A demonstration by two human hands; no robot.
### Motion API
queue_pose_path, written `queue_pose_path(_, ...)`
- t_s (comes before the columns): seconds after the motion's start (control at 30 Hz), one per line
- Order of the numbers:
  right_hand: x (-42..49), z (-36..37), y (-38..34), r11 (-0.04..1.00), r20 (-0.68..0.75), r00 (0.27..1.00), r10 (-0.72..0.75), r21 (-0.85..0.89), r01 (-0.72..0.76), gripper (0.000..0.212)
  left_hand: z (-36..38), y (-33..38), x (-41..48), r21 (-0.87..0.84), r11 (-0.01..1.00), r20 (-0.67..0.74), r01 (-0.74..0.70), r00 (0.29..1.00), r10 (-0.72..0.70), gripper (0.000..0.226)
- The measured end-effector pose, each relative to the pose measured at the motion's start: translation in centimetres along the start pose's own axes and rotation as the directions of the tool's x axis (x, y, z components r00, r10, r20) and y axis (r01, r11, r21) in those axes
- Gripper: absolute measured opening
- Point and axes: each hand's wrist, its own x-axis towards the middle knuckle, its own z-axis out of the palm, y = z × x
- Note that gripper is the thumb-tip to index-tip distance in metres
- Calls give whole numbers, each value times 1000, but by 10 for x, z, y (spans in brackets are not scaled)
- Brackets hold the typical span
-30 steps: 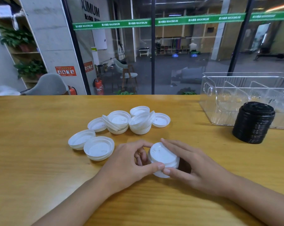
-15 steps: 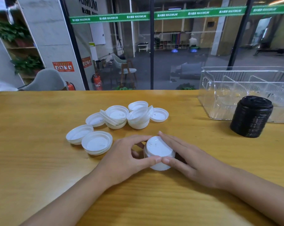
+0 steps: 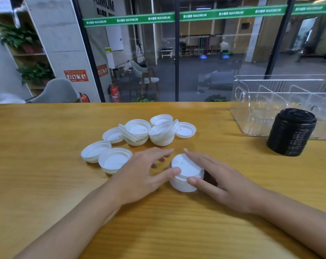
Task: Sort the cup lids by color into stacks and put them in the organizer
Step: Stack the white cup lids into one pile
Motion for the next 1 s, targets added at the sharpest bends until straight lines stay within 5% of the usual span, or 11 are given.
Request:
queue_pose_path(0.1, 0, 0, -2, 1000, -9, 1000, -4, 3, 5, 67, -22, -10, 2, 225, 974, -129, 25, 992, 5, 39)
queue_pose_path(0.23, -1, 1, -1, 1000, -18, 1000, -21, 15, 21, 61, -44, -20, 1, 505, 847, -161, 167, 982, -98, 41)
queue_pose_path(0.37, -1, 1, -1, 1000, -21, 999, -27, 11, 27, 61, -51, -21, 0, 607, 753, -130, 254, 967, -221, 45)
queue_pose_path(1.0, -1, -1, -3, 1000, -17, 1000, -22, -2, 22, 60, -31, -25, 0, 337, 919, -124, 207, 977, -175, 43)
